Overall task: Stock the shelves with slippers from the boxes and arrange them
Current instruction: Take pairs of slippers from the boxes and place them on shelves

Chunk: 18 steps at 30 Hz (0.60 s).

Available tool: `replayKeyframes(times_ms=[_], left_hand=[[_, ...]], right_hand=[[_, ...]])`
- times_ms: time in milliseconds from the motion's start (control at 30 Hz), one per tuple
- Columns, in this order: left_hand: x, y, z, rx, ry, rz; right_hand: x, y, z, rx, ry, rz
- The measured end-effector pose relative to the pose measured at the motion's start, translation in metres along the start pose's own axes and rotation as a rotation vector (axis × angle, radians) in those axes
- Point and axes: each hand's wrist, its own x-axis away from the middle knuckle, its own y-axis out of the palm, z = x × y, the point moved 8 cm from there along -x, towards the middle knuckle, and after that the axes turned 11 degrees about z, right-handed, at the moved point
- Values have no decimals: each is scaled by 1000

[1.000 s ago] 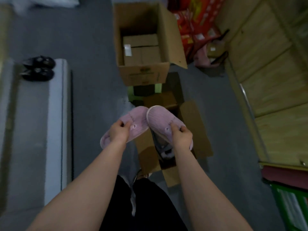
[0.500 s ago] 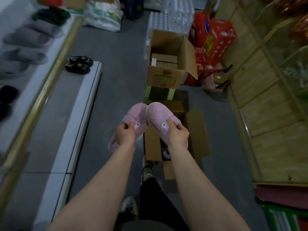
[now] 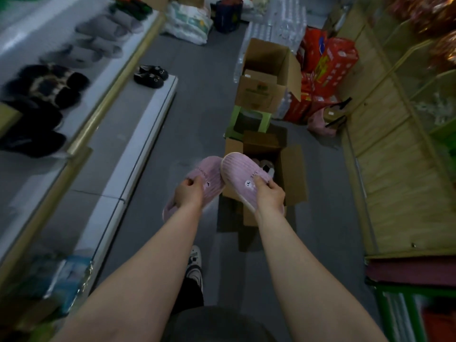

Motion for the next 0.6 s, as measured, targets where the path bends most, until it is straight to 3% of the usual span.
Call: replayKeyframes(times_ms=[200, 333, 600], left_hand=[[40, -70, -90, -75, -4, 104], [100, -152, -109, -157, 55, 183], [152, -308, -161, -234, 110, 361]], right_hand=[[54, -48, 50, 65, -114, -102], [106, -64, 77, 162, -209, -205], [213, -43, 144, 275, -245, -379]])
